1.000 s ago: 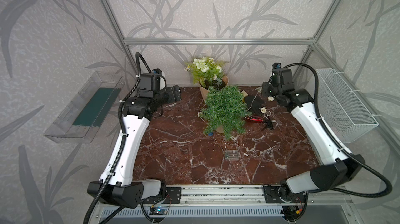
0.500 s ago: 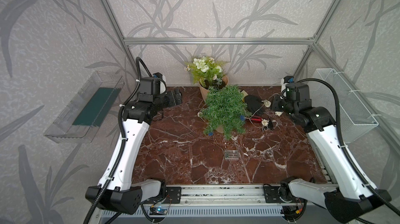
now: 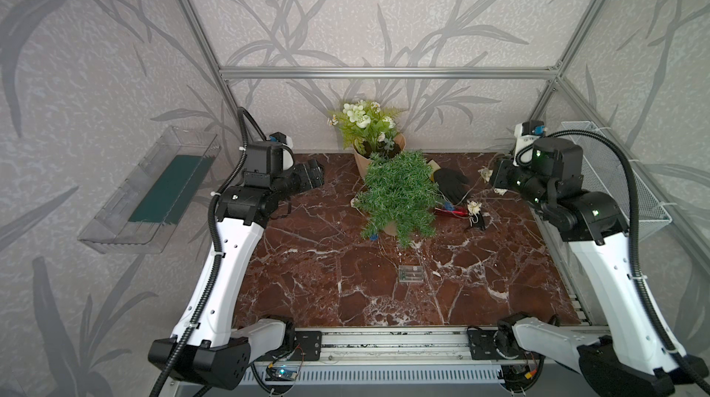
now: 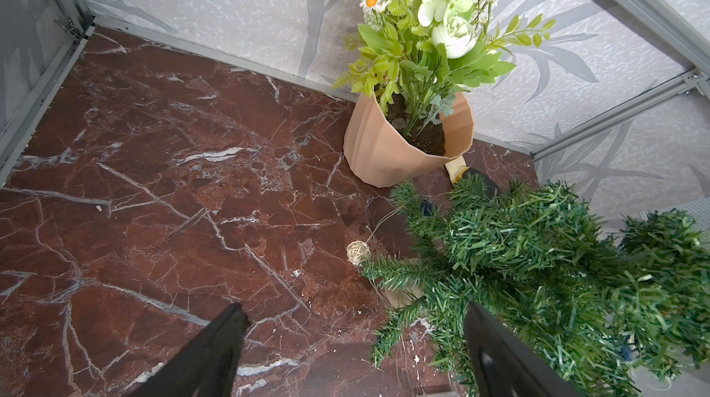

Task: Remove string lights from the small christmas tree
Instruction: Remove the light string from the Christmas tree.

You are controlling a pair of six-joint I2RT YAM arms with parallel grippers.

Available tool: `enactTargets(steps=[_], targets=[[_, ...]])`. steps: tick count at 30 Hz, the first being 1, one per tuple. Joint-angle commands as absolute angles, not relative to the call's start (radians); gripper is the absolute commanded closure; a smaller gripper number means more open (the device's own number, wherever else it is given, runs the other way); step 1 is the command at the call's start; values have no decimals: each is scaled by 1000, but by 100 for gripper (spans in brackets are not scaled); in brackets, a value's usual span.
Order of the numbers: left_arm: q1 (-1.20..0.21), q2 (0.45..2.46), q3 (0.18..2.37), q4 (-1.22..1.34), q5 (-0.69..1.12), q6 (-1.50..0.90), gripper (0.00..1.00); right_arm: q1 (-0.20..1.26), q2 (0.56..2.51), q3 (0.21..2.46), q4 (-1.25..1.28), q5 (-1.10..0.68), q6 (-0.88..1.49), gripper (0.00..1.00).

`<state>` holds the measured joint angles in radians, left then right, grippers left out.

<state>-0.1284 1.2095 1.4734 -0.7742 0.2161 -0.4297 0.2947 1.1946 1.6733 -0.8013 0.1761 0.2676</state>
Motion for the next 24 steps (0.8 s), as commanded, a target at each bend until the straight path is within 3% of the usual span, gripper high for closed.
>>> enactTargets(steps=[1, 15, 24], targets=[[-122, 1184, 1467, -763, 222, -450, 10, 294, 1278, 1796, -747, 160, 222, 100], [-122, 1154, 1490, -853, 157, -396, 10, 250, 1645, 2233, -664, 78, 241, 100], [-120, 1146, 1478, -856, 155, -393, 10, 228, 1880, 2603, -777, 64, 254, 100]])
